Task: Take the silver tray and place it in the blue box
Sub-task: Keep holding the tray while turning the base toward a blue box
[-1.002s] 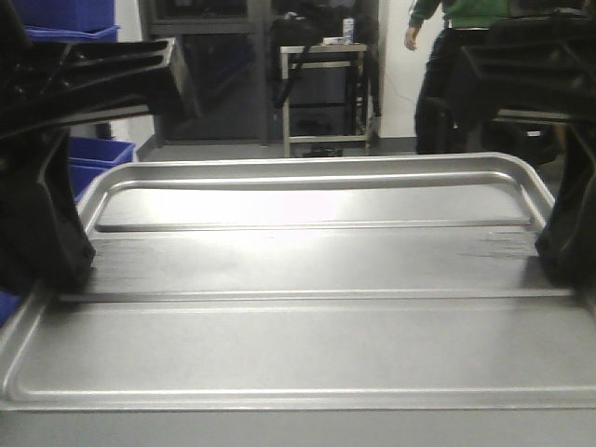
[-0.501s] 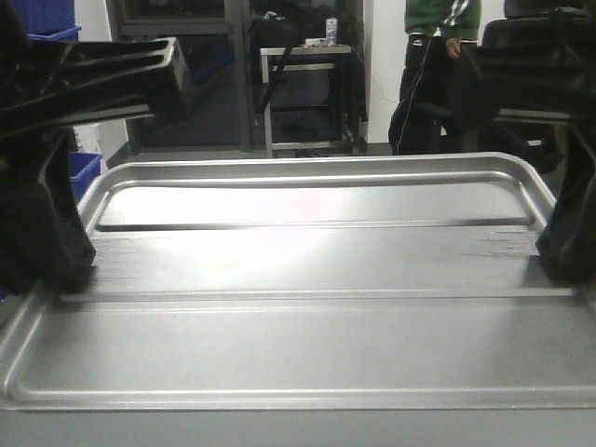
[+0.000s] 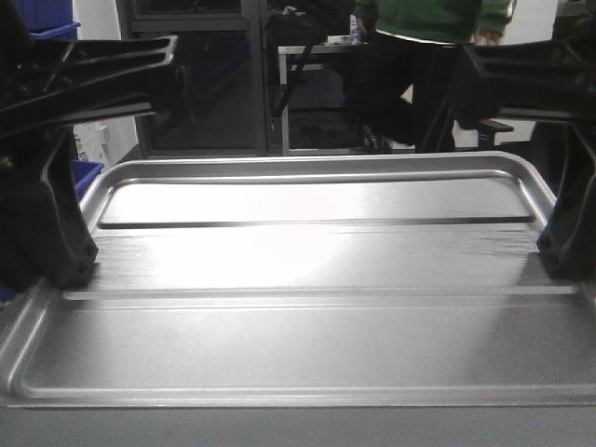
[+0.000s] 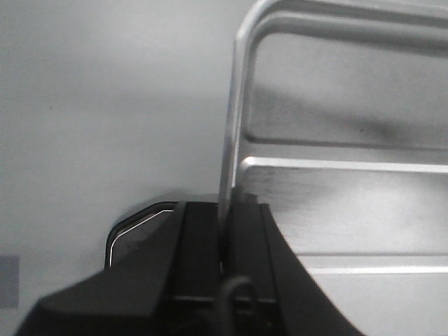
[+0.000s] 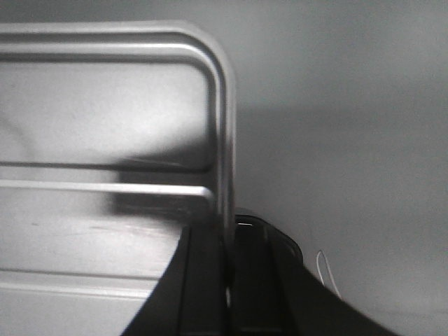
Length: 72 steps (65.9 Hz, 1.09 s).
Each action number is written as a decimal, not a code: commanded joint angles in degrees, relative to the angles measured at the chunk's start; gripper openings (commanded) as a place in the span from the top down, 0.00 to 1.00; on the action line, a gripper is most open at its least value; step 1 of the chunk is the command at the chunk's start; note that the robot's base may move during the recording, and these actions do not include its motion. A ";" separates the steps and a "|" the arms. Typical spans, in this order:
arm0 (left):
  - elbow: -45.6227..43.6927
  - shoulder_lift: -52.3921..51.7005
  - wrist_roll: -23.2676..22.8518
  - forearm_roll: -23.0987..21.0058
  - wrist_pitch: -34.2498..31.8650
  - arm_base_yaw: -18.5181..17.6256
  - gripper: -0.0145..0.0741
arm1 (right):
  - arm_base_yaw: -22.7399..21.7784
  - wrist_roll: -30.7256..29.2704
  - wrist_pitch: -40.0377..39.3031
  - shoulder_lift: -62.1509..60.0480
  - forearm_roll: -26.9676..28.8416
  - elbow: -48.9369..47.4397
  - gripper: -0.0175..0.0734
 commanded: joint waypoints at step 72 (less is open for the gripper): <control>-1.35 -1.46 -0.78 1.83 -0.52 -0.06 0.95 | -0.22 -0.44 1.17 -1.06 -2.53 -1.40 0.75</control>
